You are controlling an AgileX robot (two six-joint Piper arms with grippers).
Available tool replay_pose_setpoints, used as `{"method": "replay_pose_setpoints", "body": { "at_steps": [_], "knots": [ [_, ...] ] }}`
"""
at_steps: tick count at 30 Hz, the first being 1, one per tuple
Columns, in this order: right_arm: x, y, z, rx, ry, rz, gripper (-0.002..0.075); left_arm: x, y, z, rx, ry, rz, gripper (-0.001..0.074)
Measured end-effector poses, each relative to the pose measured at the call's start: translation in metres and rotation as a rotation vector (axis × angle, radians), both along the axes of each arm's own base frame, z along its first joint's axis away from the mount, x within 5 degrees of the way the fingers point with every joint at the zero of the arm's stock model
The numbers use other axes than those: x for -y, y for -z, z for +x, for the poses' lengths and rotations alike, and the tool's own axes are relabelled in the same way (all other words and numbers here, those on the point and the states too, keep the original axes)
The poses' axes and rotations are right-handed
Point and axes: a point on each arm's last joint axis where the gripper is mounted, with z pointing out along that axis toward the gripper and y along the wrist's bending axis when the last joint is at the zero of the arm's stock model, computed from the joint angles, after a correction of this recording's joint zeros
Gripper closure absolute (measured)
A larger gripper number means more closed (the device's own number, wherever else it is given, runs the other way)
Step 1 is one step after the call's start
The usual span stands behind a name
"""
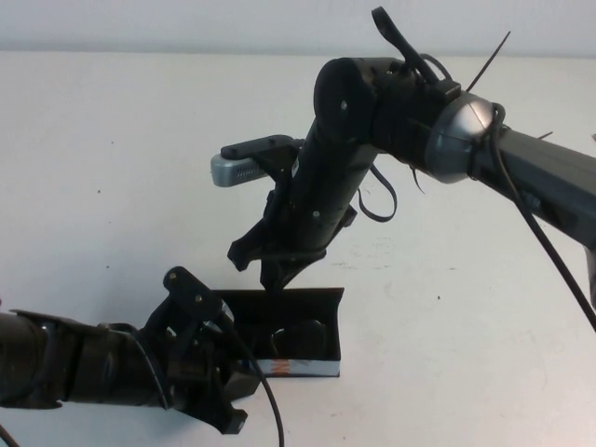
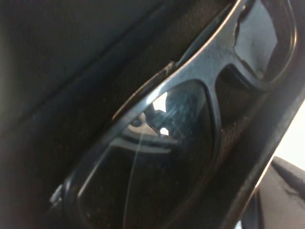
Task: Return glasses to glasses case
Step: Close the glasses case
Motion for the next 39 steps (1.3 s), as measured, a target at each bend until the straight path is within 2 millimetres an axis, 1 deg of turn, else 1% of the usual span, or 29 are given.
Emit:
{"method": "replay_pose_setpoints", "body": {
  "at_steps": [5, 8, 10, 14, 19, 29, 34, 39],
  "knots": [
    [-0.003, -0.008, -0.028, -0.018, -0.042, -0.009, 0.0739, 0.0, 0.0, 0.0, 0.0, 0.0, 0.0, 0.0736],
    [-0.004, -0.003, -0.041, -0.047, -0.061, -0.024, 0.0739, 0.0, 0.0, 0.0, 0.0, -0.001, 0.0, 0.0736],
    [-0.005, 0.003, -0.046, -0.066, -0.068, -0.039, 0.0739, 0.0, 0.0, 0.0, 0.0, -0.001, 0.0, 0.0736],
    [-0.002, 0.013, -0.049, -0.094, -0.067, -0.063, 0.0739, -0.001, -0.002, 0.0, 0.004, -0.007, 0.001, 0.0736],
    [0.0, 0.016, -0.049, -0.089, -0.07, -0.079, 0.0739, -0.003, -0.006, -0.006, -0.015, -0.012, -0.003, 0.0736],
    [0.001, 0.019, -0.049, -0.087, -0.072, -0.095, 0.0739, -0.014, -0.014, -0.032, -0.032, -0.021, -0.022, 0.0736],
    [-0.001, 0.018, -0.049, -0.099, -0.067, -0.077, 0.0739, -0.019, -0.029, -0.044, -0.006, -0.03, -0.073, 0.0736],
    [-0.002, 0.027, -0.047, -0.109, -0.069, -0.097, 0.0739, -0.021, -0.052, -0.053, 0.057, -0.025, -0.137, 0.0736]
  ]
}}
